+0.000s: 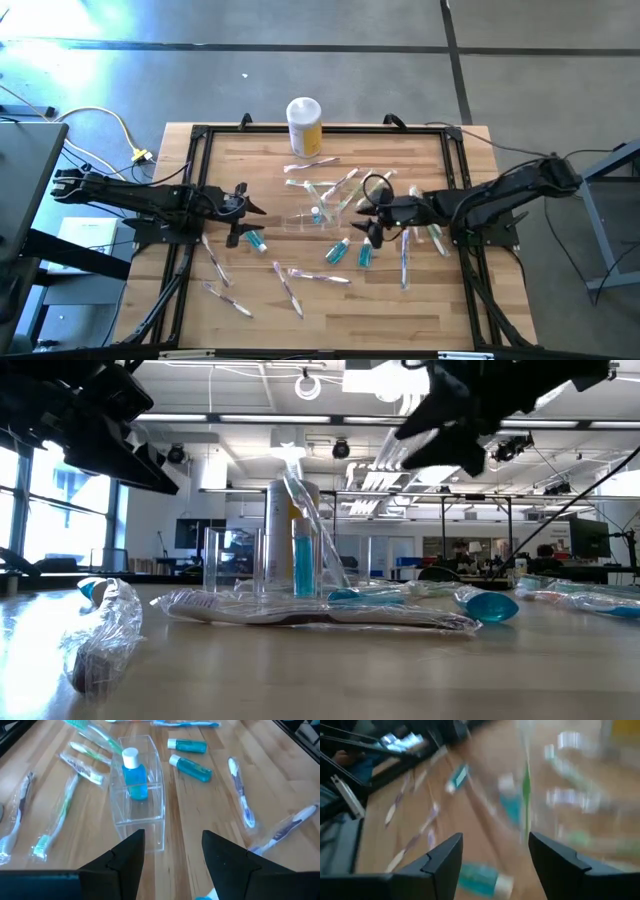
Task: Pick & Place toothbrushing station
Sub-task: Put the mouthwash bottle into the transparent organizer
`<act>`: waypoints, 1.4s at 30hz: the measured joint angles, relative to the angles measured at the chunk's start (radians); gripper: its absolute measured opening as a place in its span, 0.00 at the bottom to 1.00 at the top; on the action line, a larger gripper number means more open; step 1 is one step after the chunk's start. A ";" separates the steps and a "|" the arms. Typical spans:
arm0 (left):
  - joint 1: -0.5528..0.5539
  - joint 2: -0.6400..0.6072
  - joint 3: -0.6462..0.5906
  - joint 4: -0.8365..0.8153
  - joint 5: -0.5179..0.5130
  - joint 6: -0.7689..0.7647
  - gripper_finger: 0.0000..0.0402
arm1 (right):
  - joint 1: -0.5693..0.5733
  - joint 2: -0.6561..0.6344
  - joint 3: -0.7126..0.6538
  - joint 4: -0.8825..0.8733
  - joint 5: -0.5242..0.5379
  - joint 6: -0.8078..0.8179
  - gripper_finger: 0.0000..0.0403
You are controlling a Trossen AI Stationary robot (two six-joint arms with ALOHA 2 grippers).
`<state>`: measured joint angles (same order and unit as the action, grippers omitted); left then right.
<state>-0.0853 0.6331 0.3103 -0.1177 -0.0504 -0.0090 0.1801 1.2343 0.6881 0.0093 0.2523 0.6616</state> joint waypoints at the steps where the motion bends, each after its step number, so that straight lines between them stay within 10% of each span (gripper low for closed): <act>1: 0.000 0.000 0.000 0.000 0.000 0.000 0.48 | 0.004 -0.001 0.000 -0.040 -0.020 0.059 0.54; 10: 0.000 0.000 0.000 0.011 -0.001 0.025 0.48 | 0.017 0.058 -0.001 -0.211 -0.149 0.529 0.53; 42: 0.000 0.000 0.001 0.018 -0.005 0.160 0.48 | -0.082 0.247 0.000 -0.241 -0.305 0.682 0.53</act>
<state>-0.0853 0.6331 0.3111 -0.0994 -0.0551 0.1509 0.0978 1.4818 0.6876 -0.2321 -0.0522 1.3434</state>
